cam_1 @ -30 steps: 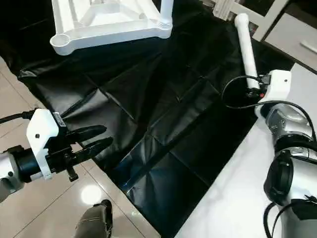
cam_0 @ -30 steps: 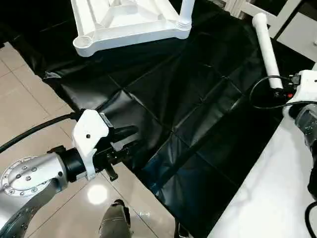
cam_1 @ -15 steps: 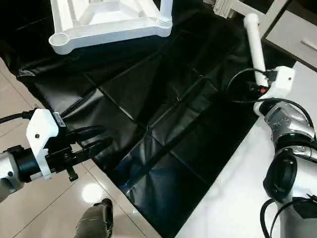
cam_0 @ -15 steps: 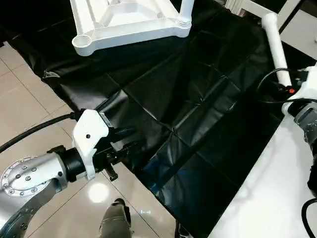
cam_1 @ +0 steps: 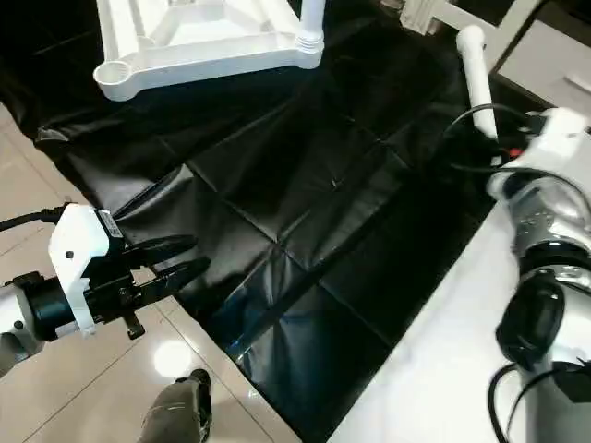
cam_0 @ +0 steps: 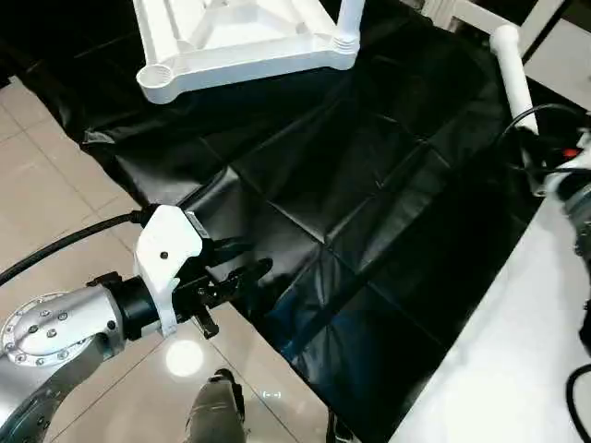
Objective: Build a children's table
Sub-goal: Pick table leg
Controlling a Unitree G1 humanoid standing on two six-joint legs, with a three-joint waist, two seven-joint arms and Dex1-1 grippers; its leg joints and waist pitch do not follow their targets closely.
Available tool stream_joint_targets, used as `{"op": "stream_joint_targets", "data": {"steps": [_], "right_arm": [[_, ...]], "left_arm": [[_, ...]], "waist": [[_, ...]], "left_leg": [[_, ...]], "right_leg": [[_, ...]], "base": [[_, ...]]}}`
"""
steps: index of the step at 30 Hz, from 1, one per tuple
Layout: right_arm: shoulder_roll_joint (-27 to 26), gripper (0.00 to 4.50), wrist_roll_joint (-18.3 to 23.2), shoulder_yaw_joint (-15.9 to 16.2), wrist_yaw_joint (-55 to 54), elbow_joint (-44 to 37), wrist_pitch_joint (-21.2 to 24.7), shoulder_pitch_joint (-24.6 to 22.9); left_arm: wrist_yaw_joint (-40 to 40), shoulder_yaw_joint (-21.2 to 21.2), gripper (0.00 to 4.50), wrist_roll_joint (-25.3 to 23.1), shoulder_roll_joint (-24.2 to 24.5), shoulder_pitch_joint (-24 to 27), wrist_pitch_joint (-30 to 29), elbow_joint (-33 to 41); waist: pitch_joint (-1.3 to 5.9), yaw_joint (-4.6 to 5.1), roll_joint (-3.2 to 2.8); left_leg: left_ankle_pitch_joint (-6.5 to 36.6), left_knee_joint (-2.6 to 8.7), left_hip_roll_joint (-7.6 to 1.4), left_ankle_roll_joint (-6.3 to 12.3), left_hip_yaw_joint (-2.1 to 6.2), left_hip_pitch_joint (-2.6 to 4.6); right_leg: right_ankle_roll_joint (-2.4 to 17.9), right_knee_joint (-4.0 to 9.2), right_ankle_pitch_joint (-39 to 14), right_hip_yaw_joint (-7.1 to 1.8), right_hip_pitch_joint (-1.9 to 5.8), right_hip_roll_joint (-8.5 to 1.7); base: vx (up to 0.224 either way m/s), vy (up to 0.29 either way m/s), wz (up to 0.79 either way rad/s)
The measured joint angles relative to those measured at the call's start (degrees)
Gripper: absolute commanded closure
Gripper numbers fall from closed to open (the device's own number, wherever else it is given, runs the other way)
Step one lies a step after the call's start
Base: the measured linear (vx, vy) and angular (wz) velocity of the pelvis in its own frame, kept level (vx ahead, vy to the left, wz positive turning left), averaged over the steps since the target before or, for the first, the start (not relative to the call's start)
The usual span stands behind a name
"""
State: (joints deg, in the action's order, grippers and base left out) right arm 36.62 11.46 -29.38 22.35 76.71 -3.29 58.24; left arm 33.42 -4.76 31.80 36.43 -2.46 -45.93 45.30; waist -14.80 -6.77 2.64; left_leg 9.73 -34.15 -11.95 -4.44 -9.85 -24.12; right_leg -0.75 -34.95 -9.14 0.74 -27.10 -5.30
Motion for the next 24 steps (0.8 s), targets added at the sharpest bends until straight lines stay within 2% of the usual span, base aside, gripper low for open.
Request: {"op": "stream_joint_targets", "data": {"steps": [3, 9, 13, 18, 24], "right_arm": [[0.09, 1.49, -0.30, 0.07, -3.02, 0.00, -0.29, -0.27], [0.08, 0.88, -1.41, 0.74, -4.75, 0.08, 0.33, -0.61], [0.04, 0.61, -3.29, 2.48, -6.11, 0.22, 1.26, -1.86], [-0.14, 0.61, -5.59, 3.90, -10.79, 0.78, 1.38, -2.23], [-0.77, 0.61, -4.97, 3.20, -11.35, 0.78, 1.61, -2.96]], "left_arm": [[0.01, 0.00, 2.78, 0.03, 0.28, 0.00, 0.00, 0.00], [0.03, -0.01, 2.78, 0.10, 0.59, 0.00, 0.00, 0.00], [0.04, -0.01, 2.78, 0.12, 0.73, 0.01, -0.01, 0.00], [0.07, -0.24, 2.78, 1.23, 1.30, 0.60, -0.19, 0.16], [0.07, -1.29, 2.78, 2.14, 1.85, 1.73, -0.45, 1.44]], "waist": [[0.00, 0.12, 0.00], [0.00, 0.30, 0.00], [0.00, 0.17, -0.01], [-0.03, 0.07, -0.02], [-0.12, 0.18, 0.08]], "left_leg": [[0.00, 0.00, 0.00, 0.00, 0.00, 0.00], [0.00, 0.00, 0.00, 0.00, 0.01, 0.00], [0.00, 0.00, 0.00, 0.00, 0.00, -0.01], [0.00, 0.00, 0.01, -0.01, 0.01, -0.01], [0.01, 0.01, 0.01, -0.02, 0.02, 0.00]], "right_leg": [[0.00, -0.02, 0.00, 0.00, 0.00, 0.00], [0.00, -0.03, 0.00, 0.00, -0.01, 0.01], [0.00, -0.02, 0.00, 0.00, -0.01, 0.00], [0.00, -0.02, 0.00, 0.00, -0.01, 0.00], [-0.01, -0.02, 0.00, 0.00, -0.01, 0.01]], "base": [[0.000, 0.000, 0.00], [0.000, 0.000, 0.00], [0.000, 0.000, 0.00], [0.000, 0.000, 0.00], [0.000, 0.000, 0.00]]}}
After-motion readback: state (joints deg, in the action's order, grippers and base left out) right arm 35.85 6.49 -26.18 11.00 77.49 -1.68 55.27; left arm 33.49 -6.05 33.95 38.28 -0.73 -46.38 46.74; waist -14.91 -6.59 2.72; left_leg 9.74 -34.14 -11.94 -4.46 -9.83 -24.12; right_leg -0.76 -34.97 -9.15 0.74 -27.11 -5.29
